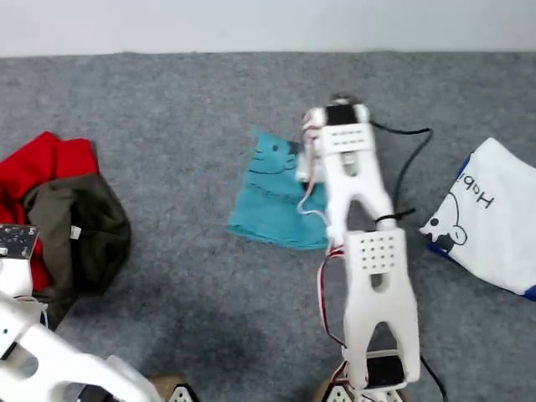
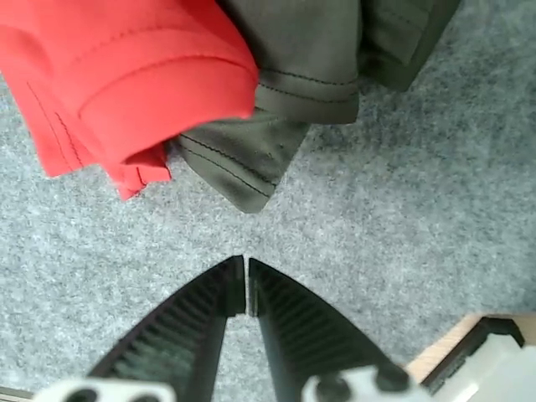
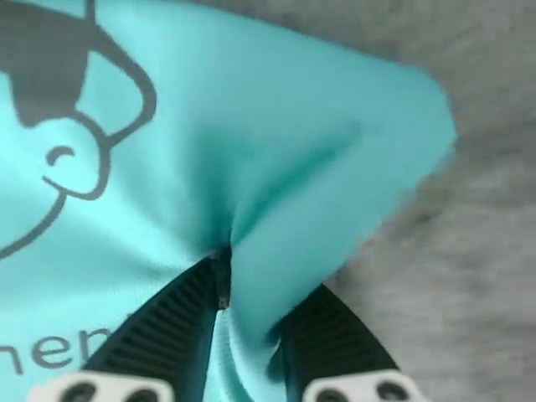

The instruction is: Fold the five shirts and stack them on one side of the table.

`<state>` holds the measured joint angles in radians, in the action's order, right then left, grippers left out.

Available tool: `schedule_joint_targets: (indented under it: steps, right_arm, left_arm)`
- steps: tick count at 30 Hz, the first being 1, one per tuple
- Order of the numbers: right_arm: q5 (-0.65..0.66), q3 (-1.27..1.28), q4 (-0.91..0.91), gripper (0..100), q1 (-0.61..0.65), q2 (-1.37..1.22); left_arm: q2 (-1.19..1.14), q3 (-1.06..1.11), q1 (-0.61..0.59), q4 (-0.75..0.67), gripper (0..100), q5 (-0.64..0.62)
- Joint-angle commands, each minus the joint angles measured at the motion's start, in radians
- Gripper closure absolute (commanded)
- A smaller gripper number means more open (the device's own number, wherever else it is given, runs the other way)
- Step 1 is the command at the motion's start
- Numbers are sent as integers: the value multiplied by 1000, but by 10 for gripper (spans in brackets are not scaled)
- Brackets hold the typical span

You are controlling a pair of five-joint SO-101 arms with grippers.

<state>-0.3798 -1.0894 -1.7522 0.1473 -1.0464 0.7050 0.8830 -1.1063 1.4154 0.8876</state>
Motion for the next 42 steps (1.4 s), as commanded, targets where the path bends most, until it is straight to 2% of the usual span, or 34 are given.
schedule_joint_targets:
  steps: [1,8,22,26,32,42]
  right_arm:
    - [104,-18,-45,990,-96,196]
    - [238,-17,-45,991,-189,403]
    - [281,-18,-45,991,-358,547]
    - [295,-9,-45,991,-394,596]
    - [288,140,-45,991,-403,705]
    - [285,261,-41,991,-464,857]
  left_arm:
    - [20,-16,-2,-12,982,11]
    - [18,-16,0,-17,982,11]
    - [14,-16,2,-18,982,12]
    - [17,-16,46,-15,982,12]
    - [18,-16,126,-14,982,9]
    - [17,-16,133,-14,982,9]
